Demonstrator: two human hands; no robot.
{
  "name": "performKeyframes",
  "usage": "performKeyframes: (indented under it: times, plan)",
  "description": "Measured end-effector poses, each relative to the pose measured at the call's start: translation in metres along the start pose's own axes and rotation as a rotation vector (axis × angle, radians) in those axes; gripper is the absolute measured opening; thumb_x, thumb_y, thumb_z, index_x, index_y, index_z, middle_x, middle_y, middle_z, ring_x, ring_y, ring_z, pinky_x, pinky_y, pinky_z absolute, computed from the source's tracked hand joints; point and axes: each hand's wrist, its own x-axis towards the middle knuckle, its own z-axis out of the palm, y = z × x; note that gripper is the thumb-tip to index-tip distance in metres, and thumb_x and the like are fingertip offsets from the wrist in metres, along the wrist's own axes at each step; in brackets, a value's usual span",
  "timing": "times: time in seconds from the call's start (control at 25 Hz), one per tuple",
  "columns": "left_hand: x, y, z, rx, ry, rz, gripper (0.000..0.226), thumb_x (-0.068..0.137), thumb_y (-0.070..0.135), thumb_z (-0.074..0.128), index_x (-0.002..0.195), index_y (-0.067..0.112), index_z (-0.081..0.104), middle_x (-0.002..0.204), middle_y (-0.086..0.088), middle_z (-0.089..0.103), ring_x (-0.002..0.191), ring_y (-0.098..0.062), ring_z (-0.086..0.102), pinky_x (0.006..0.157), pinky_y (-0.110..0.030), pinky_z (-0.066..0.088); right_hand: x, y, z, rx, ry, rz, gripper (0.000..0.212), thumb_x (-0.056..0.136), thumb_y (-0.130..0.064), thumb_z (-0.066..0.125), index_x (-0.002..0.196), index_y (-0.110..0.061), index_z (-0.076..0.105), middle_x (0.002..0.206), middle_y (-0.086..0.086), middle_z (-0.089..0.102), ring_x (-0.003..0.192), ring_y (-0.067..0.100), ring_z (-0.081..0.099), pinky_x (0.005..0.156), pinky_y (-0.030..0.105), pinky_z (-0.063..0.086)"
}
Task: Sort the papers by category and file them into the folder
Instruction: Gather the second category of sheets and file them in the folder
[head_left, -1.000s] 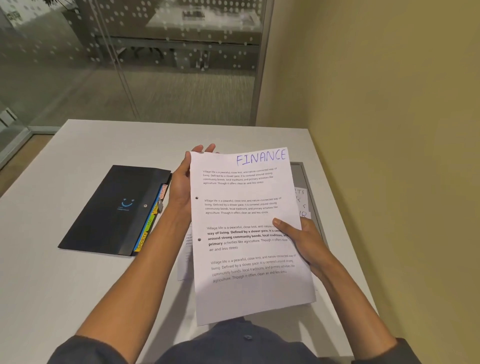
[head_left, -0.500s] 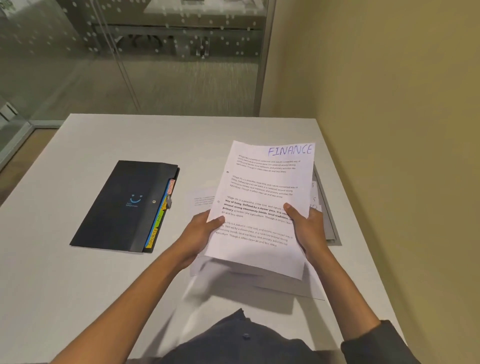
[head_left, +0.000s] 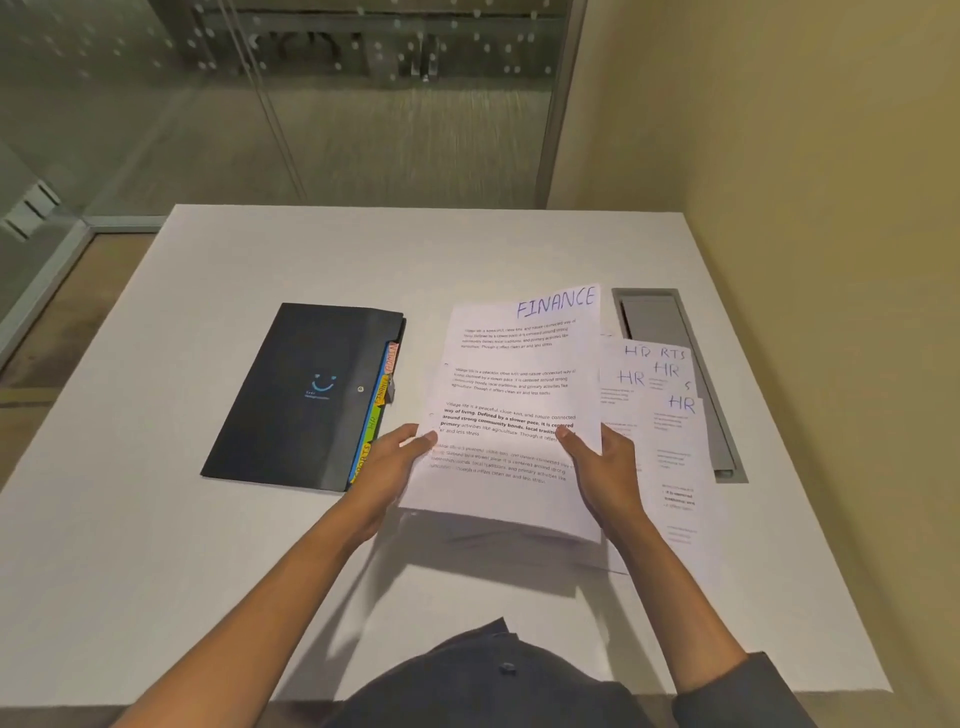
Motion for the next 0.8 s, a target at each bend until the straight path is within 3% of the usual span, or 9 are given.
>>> performKeyframes:
  times: [0.08, 0.16, 0.32, 0.48, 0.64, 0.8]
  plan:
    - [0.012, -0.003, -0.016, -0.017, 0.087, -0.017, 0.025, 0.093, 0.027, 0.056, 0.110, 0.009, 0.062, 0.102, -0.008, 0.069, 0.080, -0.020, 0.066, 0.072, -0.031, 0.051, 0.000, 0.004, 0.007, -0.022, 0.035, -0.006, 0.024, 0.093, -0.022, 0.066, 0.116, -0.018, 0.071, 0.105, -0.013, 0.073, 0.097, -0.003, 0.067, 0.076, 0.010, 0.048]
    - [0.025, -0.008, -0.035, 0.100, 0.184, 0.028, 0.018, 0.094, 0.021, 0.055, 0.105, 0.007, 0.060, 0.098, -0.011, 0.069, 0.074, -0.019, 0.066, 0.064, -0.030, 0.052, 0.001, 0.007, 0.010, -0.032, 0.067, 0.005, 0.025, 0.093, -0.021, 0.066, 0.117, -0.017, 0.071, 0.104, -0.011, 0.074, 0.098, 0.000, 0.067, 0.079, 0.014, 0.049]
    - [0.060, -0.032, -0.073, 0.760, 0.378, 0.118, 0.026, 0.087, 0.025, 0.064, 0.110, 0.014, 0.055, 0.111, -0.005, 0.061, 0.092, -0.022, 0.060, 0.076, -0.037, 0.051, -0.001, 0.010, 0.009, -0.043, 0.105, 0.041, 0.020, 0.092, -0.019, 0.066, 0.111, -0.016, 0.073, 0.100, -0.012, 0.074, 0.096, 0.002, 0.068, 0.079, 0.018, 0.048]
    - [0.095, -0.049, -0.092, 1.137, 0.465, 0.205, 0.059, 0.077, 0.036, 0.072, 0.123, 0.010, 0.047, 0.130, -0.013, 0.047, 0.120, -0.029, 0.043, 0.091, -0.047, 0.044, -0.004, 0.008, 0.007, -0.059, 0.115, 0.053, 0.016, 0.093, -0.018, 0.066, 0.108, -0.021, 0.071, 0.099, -0.016, 0.072, 0.095, -0.005, 0.065, 0.078, 0.014, 0.045]
    - [0.118, -0.052, -0.103, 1.202, 0.404, -0.002, 0.097, 0.066, 0.059, 0.073, 0.139, 0.014, 0.027, 0.150, -0.017, 0.023, 0.141, -0.038, 0.015, 0.108, -0.056, 0.026, -0.001, 0.005, 0.005, -0.070, 0.083, 0.040, 0.014, 0.093, -0.017, 0.065, 0.105, -0.023, 0.069, 0.099, -0.018, 0.072, 0.093, -0.009, 0.064, 0.080, 0.014, 0.045]
    - [0.125, -0.041, -0.105, 1.245, 0.343, -0.030, 0.101, 0.072, 0.057, 0.070, 0.146, 0.016, 0.014, 0.156, -0.020, 0.010, 0.144, -0.042, 0.007, 0.109, -0.058, 0.025, 0.005, 0.005, 0.006, -0.082, 0.045, 0.015, 0.017, 0.093, -0.016, 0.066, 0.109, -0.021, 0.069, 0.101, -0.019, 0.071, 0.093, -0.011, 0.064, 0.080, 0.013, 0.044]
